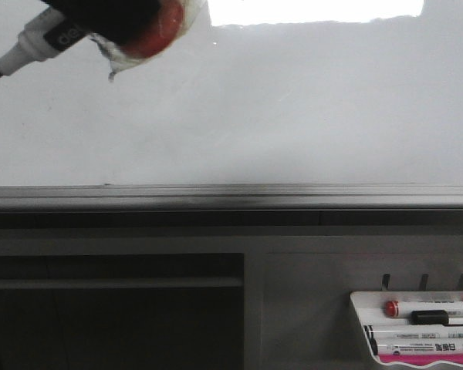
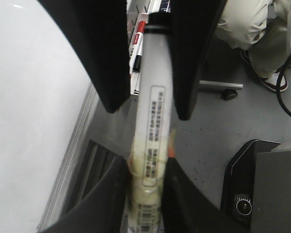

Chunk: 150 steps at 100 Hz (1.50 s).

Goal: Write number 2 on whiteboard

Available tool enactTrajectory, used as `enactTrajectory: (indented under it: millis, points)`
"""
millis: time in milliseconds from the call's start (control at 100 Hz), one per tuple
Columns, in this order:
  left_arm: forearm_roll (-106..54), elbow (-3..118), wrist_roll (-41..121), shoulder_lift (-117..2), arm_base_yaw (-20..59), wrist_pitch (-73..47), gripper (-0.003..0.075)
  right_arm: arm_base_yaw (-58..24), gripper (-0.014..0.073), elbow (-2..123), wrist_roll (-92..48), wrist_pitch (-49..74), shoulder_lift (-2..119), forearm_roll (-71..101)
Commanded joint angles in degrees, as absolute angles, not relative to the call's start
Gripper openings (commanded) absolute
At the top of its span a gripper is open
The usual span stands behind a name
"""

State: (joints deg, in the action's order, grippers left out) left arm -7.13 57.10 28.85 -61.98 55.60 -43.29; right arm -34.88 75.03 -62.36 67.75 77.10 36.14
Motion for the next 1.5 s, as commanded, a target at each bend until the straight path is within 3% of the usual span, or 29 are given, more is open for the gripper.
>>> enactTrajectory:
  millis: [0,690,910,1070,1180,1360,1490]
  points:
    - [-7.64,59.22,28.74,-60.90,56.11,-39.67,0.0040,-35.26,0.0257,77.17,-62.34,66.16,76.11,38.13]
    - [-7.42,59.22,28.74,-60.90,56.11,-37.89,0.0040,-35.26,0.0252,77.17,-62.34,65.21,77.31,42.00]
    - [-7.42,59.22,28.74,-60.90,56.11,-37.80,0.0040,-35.26,0.0041,77.17,-62.34,65.67,77.31,42.00]
    - [-6.32,59.22,28.74,-60.90,56.11,-37.68,0.0045,-35.26,-0.0018,77.17,-62.34,65.92,77.31,42.00]
    - [-5.96,59.22,28.74,-60.90,56.11,-37.78,0.0115,-35.26,-0.0018,77.17,-62.34,66.64,77.31,42.00]
    - [-4.20,59.22,28.53,-59.96,56.11,-38.21,0.0381,-35.03,-0.0017,77.17,-62.34,66.27,76.55,40.62]
    - [-2.93,59.22,26.56,-56.35,52.87,-39.33,0.0403,-33.75,-0.0017,77.17,-59.37,65.71,74.27,38.31]
